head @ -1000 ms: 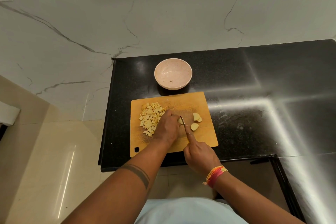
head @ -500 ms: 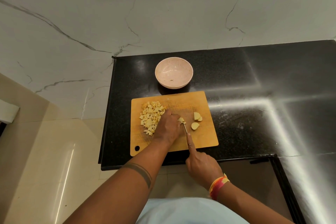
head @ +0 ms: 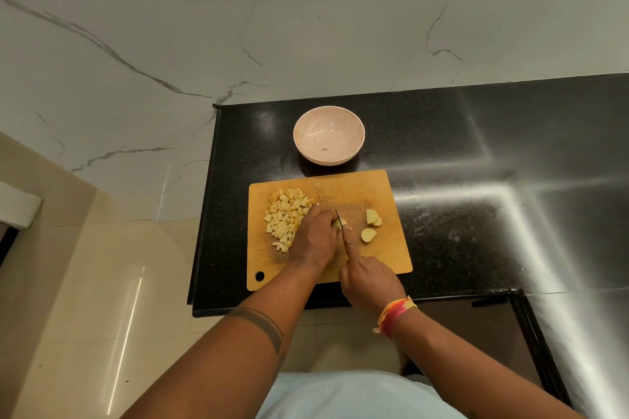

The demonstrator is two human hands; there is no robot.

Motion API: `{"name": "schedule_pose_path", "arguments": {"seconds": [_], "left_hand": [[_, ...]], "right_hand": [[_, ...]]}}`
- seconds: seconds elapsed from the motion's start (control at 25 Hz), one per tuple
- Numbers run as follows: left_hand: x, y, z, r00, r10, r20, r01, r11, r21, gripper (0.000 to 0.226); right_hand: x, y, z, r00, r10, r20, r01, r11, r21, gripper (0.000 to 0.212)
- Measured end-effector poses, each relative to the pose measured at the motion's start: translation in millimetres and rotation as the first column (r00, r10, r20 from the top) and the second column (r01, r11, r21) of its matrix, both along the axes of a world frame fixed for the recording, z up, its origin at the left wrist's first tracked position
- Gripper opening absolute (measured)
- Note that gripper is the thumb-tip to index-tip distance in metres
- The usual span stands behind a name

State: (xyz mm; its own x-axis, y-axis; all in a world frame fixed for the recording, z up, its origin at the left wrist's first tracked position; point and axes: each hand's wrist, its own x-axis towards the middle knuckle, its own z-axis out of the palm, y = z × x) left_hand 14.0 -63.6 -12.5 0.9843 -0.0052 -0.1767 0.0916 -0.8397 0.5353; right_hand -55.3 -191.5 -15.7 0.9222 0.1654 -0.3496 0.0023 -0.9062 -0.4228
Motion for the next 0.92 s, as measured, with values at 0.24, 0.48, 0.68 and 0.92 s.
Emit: {"name": "schedule_pose_path", "arguments": {"seconds": [0.24, 0.48, 0.68, 0.92], "left_hand": [[1.2, -0.3, -2.5, 1.0, -0.005, -0.006, 0.005, 1.0, 0.008, 0.026], [-0.4, -0.9, 0.3, 1.0, 0.008, -0.009, -0.008, 1.0, -0.013, 0.031], [-4.4, 4.7, -0.3, 0.999, 0.039, -0.01, -0.04, 0.998, -0.038, 0.031], [-0.9, 3.2, 0.9, 0.999, 0.049, 0.006, -0.049, 0.999, -0.015, 0.027]], "right_hand": [[-17.8, -4.5, 1.5, 0.999, 0.02, -0.028, -0.021, 1.0, -0.023, 0.084], [-49.1, -20.7, 3.1, 0.998, 0.048, -0.04, -0.049, 0.999, -0.017, 0.086], [-26.3, -11.4, 6.0, 1.0, 0.013, 0.009, -0.014, 0.999, 0.032, 0.086], [1.6, 1.8, 4.2, 0.999, 0.025, -0.028, -0.025, 1.0, 0.001, 0.078]]}}
